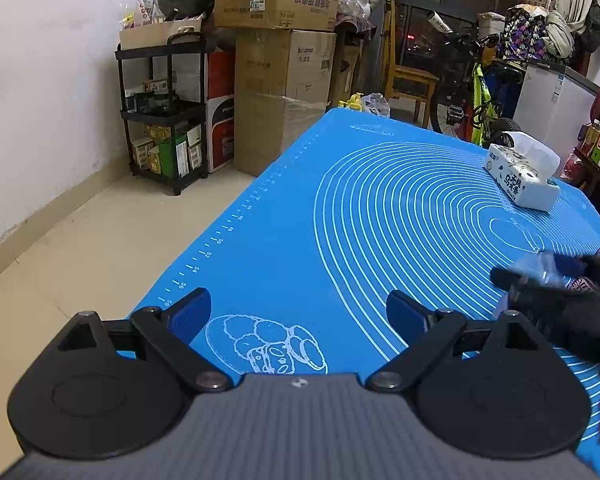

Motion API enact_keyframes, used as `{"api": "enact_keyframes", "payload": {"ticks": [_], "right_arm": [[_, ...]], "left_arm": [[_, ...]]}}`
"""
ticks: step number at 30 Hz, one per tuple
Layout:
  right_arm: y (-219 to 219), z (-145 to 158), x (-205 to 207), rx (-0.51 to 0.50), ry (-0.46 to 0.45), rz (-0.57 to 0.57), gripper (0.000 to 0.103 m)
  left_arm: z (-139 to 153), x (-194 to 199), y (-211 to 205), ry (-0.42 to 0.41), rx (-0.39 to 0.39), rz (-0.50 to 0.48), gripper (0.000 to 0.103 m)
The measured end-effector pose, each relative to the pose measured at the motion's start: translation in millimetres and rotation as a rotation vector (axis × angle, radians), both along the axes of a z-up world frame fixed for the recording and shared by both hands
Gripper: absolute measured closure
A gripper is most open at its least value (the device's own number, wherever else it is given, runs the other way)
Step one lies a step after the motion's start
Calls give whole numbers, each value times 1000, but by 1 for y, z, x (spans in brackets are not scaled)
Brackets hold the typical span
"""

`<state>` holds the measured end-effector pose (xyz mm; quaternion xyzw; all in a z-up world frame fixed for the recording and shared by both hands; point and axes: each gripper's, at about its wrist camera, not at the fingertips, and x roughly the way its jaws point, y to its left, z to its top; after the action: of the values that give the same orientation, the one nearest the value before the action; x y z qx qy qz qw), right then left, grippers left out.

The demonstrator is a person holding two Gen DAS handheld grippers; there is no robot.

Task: Flip cup upside down
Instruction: 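Roll the right tool to turn the cup rim-down, place it, open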

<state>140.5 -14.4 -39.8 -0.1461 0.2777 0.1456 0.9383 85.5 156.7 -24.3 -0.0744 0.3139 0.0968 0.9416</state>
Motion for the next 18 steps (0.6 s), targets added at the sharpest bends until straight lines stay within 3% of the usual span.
{"api": "enact_keyframes", "payload": {"ticks": [4,18], "right_arm": [[1,-16,-21,-48,-102,36,49],[-29,-10,-47,29,-51,21,50]], "left_arm": [[-1,-1,-2,2,0,-5,9],[0,-8,-21,11,2,-43,9]]}}
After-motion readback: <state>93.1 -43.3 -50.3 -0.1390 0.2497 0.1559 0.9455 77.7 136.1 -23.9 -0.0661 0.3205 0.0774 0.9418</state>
